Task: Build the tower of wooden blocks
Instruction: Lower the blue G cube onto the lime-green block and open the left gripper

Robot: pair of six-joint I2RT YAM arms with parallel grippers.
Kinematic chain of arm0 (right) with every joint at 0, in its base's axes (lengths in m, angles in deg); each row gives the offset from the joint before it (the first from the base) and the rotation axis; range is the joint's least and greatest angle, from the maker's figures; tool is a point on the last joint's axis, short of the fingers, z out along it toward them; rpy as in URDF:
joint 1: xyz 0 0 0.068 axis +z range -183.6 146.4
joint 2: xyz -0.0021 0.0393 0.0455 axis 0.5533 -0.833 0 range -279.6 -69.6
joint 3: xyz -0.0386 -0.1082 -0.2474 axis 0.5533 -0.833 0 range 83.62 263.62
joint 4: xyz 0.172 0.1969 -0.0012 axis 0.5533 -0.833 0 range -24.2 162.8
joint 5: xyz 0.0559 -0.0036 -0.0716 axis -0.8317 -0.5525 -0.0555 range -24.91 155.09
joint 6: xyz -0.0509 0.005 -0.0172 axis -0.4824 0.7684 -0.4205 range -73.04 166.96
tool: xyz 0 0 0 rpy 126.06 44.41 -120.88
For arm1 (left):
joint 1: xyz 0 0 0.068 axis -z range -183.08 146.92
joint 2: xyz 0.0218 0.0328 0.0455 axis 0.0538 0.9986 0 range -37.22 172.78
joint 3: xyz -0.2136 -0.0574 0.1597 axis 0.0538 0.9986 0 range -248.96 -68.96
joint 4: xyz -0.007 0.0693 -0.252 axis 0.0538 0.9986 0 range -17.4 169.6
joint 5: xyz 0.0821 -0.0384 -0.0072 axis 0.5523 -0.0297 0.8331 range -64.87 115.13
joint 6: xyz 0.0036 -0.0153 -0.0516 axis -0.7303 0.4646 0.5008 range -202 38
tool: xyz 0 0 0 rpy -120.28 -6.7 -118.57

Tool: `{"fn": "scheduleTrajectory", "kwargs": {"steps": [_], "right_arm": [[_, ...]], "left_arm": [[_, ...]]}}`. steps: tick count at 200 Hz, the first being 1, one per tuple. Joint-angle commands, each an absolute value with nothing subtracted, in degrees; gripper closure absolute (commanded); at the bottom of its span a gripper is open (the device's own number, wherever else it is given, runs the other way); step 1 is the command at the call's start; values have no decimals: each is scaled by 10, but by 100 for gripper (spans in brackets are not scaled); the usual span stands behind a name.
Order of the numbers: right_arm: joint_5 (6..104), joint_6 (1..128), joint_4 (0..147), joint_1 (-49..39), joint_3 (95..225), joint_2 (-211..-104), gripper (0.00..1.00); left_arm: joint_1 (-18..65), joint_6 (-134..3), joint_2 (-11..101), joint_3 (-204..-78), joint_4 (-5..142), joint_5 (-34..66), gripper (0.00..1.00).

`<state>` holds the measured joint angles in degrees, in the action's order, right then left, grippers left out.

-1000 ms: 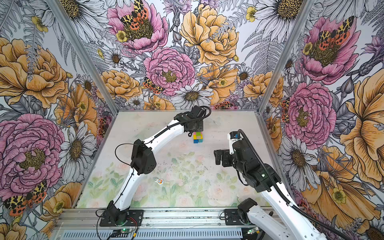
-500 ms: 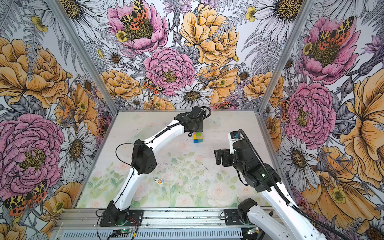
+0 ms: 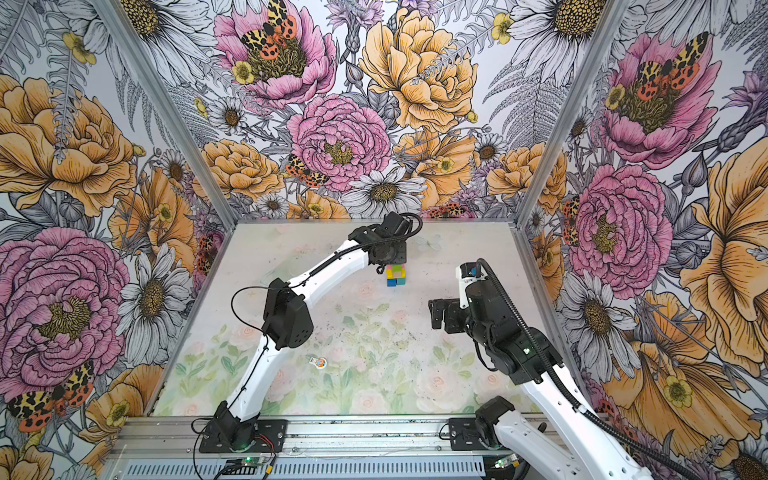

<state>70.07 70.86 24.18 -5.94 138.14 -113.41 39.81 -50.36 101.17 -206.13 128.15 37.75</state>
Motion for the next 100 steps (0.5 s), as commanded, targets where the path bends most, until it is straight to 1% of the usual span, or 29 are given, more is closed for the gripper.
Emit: {"fn": "scheduleTrajectory", "kwargs": {"steps": [1,100], "right_arm": [[712,698,250,-62,1378,-1126,0],[709,699,250,-62,1376,-1125,0]], "left_arm": [[397,-497,1014,-2076,1282,390,69],[394,-499,1016,-2081,1282,389,67]]}}
